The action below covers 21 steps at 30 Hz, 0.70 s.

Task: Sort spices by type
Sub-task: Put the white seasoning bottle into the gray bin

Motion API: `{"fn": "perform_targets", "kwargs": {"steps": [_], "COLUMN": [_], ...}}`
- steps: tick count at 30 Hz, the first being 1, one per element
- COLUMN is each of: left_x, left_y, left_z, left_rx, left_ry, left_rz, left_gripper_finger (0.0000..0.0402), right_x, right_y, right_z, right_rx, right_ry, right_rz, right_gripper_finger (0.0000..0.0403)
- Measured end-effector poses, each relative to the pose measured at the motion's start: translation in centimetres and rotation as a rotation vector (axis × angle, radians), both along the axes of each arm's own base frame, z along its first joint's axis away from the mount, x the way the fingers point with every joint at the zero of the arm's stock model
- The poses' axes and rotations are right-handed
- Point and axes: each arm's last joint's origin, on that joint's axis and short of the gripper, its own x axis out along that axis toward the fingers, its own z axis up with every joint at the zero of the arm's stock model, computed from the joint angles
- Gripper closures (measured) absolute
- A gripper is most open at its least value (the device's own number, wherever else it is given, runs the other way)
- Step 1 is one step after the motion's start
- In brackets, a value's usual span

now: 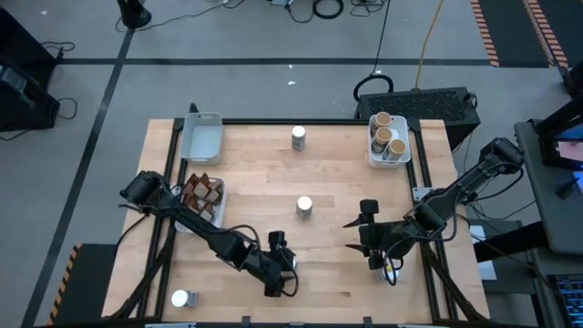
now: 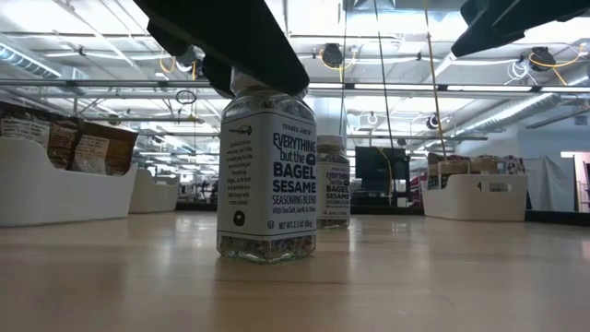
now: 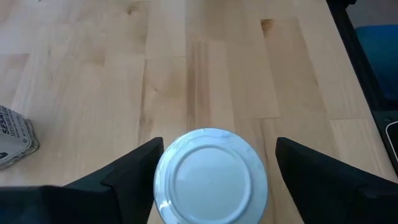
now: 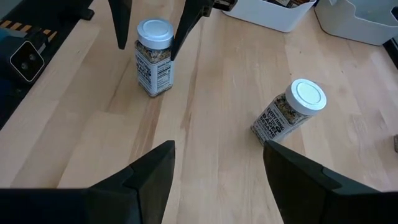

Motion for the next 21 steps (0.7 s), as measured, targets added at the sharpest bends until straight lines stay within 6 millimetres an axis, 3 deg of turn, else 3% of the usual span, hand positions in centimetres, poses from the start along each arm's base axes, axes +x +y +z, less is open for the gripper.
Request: {"fn": "perform_targets", "kwargs": {"steps": [10, 15, 21], "left_x": [0.3, 0.9, 1.9], "left_y": [0.5, 1.0, 1.5], "left_z": [0.0, 0.6, 3.1], "left_rx": [-0.012, -0.066, -0.097], "left_ry": [0.000, 0.003, -0.042], "left_rz": [0.014, 0.049, 0.060], "left_gripper_finger": [0.0191, 0.0193, 0.0193], "right_x": [0.0, 0.0, 0.0], "right_y": [0.0, 0.0, 0.0], "right_z": [0.0, 0.0, 0.0], "right_rx": [0.000, 0.000, 0.000], "right_ry": [0.000, 0.000, 0.000], "right_rz": [0.000, 0.000, 0.000], "right_gripper_finger": [0.0177, 0.0177, 0.0177]}}
